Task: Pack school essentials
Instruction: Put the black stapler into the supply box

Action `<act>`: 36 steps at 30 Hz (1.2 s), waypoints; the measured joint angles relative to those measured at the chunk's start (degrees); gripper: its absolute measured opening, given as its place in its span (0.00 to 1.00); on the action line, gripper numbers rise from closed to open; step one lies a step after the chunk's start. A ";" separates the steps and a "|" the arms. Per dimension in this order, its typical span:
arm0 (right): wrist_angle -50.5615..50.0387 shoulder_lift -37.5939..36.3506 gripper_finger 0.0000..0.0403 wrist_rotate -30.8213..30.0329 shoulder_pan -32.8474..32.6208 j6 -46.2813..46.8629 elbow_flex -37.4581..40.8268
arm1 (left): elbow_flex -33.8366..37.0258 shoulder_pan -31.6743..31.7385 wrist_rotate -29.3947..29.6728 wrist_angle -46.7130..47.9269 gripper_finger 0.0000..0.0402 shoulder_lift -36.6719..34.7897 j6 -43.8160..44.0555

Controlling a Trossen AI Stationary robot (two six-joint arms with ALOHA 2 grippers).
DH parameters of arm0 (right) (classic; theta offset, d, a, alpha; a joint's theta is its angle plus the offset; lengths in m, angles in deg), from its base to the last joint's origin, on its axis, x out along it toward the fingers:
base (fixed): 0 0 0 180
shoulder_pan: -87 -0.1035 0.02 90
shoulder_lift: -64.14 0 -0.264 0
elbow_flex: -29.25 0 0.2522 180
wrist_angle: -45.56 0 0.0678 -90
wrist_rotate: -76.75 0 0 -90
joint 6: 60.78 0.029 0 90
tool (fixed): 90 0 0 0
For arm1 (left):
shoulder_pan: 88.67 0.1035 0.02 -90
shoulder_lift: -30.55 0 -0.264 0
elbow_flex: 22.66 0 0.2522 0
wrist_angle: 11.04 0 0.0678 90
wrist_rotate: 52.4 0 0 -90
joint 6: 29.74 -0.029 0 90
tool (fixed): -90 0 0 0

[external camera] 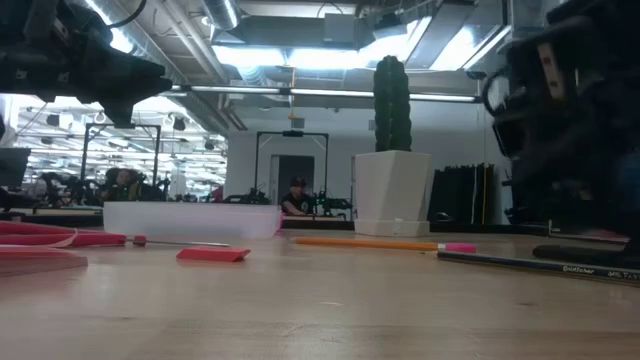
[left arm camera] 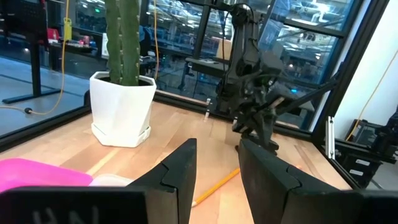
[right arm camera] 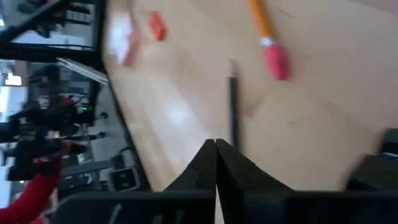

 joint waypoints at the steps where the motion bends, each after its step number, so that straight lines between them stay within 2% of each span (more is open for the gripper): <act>1: 0.03 -0.39 0.00 -0.50 0.00 -1.21 -0.72 | 0.00 0.01 0.00 0.05 0.28 0.00 0.02; 3: -0.91 -1.88 0.00 -2.24 -0.14 -4.29 -2.75 | 0.00 0.02 0.00 -0.12 0.28 -0.01 0.00; 5: -7.79 -3.54 0.00 -4.16 -0.44 -6.75 -6.36 | 0.00 0.02 0.00 -0.10 0.28 0.00 0.01; 9: -34.99 -6.69 0.00 -7.58 -2.57 -9.07 -17.86 | 0.00 0.00 0.00 -0.02 0.28 0.00 0.00; 11: -50.21 -7.38 0.00 -11.51 -4.92 -8.41 -24.92 | 0.00 0.00 0.00 -0.09 0.28 -0.01 -0.03; 14: -68.23 -7.32 0.01 -21.04 -10.65 -1.63 -33.62 | 0.00 0.01 0.00 -0.18 0.28 0.00 0.02; 17: -77.79 -7.39 0.02 -30.78 -18.23 9.59 -38.00 | 0.00 0.01 0.00 -0.16 0.28 0.00 0.04; 19: -83.55 -7.26 0.02 -34.99 -22.98 21.22 -38.57 | 0.00 0.00 0.00 -0.13 0.28 0.00 0.04; 22: -87.35 -5.00 0.01 -35.07 -28.84 35.34 -37.89 | 0.00 0.02 0.00 -0.16 0.28 0.00 0.07; 27: -87.30 2.64 0.01 -23.70 -35.20 48.18 -35.75 | 0.00 0.00 0.00 -0.18 0.28 0.00 0.07; 30: -82.71 6.31 0.02 -23.15 -37.12 49.77 -35.75 | 0.00 0.00 0.00 -0.16 0.28 0.00 0.07; 36: -71.81 7.64 0.03 -27.19 -37.19 44.26 -35.79 | 0.00 0.01 0.00 -0.16 0.28 0.00 0.06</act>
